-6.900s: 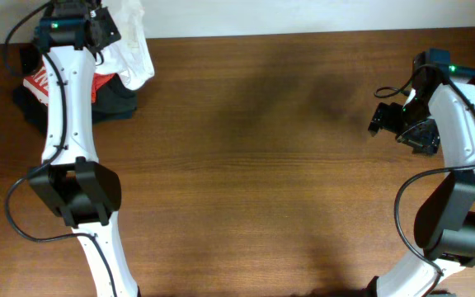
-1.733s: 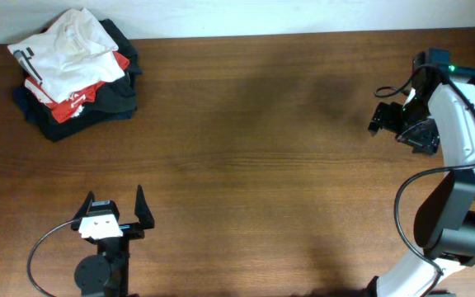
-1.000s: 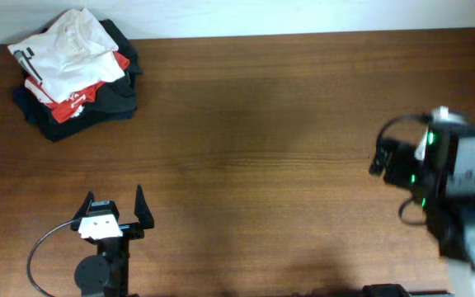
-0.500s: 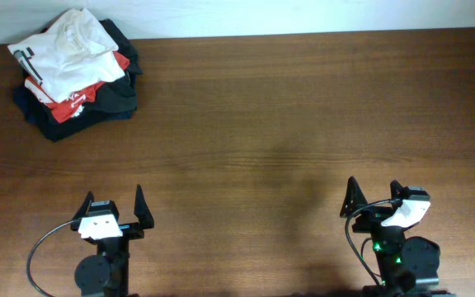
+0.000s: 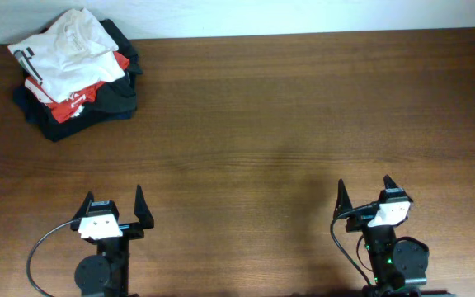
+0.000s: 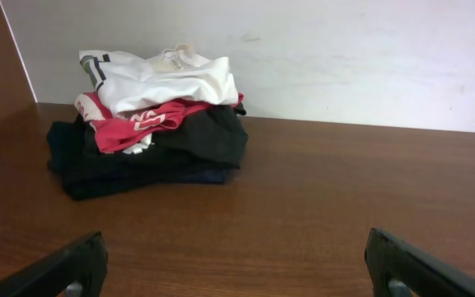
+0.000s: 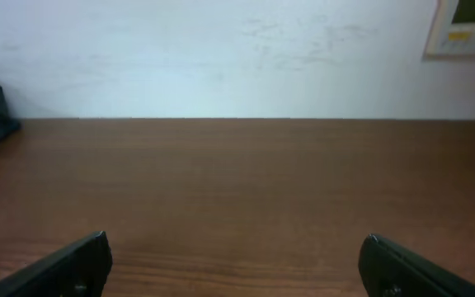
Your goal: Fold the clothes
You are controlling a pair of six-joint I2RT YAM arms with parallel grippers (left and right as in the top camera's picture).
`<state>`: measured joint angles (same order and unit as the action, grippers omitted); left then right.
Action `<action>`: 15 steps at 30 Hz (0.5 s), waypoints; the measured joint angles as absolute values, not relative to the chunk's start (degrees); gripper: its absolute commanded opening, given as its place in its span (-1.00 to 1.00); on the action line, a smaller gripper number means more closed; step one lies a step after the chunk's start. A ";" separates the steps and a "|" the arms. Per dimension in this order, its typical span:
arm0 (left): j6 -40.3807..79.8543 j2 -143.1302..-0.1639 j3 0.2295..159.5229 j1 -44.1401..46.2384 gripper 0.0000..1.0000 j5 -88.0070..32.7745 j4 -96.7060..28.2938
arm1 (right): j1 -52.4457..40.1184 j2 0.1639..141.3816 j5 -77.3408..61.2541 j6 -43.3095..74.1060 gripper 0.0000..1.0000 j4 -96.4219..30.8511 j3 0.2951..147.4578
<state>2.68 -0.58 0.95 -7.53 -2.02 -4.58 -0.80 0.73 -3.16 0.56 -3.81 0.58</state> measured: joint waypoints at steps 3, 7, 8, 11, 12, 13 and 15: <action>2.68 -0.58 0.95 -7.53 0.98 -2.04 -4.56 | -0.80 0.73 -3.33 -0.69 0.97 -3.81 0.58; 2.68 -0.58 0.95 -7.53 0.98 -2.02 -4.56 | -0.80 0.73 -3.38 -1.37 0.97 -3.81 0.58; 2.68 -0.58 0.95 -7.53 0.98 -2.04 -4.56 | -0.80 0.73 -3.38 -1.48 0.97 -3.81 0.58; 2.68 -0.58 0.95 -7.53 0.98 -2.04 -4.58 | -0.80 0.73 -3.38 -1.54 0.97 -3.81 0.58; 2.68 -0.58 0.95 -7.53 0.98 -2.04 -4.58 | -0.80 0.73 -3.38 -1.54 0.97 -3.81 0.58; 2.68 -0.58 0.95 -7.53 0.98 -2.02 -4.58 | -0.80 0.73 -3.38 -1.54 0.97 -3.81 0.58; 2.68 -0.58 0.95 -7.53 0.98 -2.02 -4.56 | -0.80 0.73 -3.38 -1.54 0.97 -3.81 0.58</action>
<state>2.68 -0.58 0.95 -7.53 -2.02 -4.56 -0.80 0.73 -3.38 -1.54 -3.81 0.58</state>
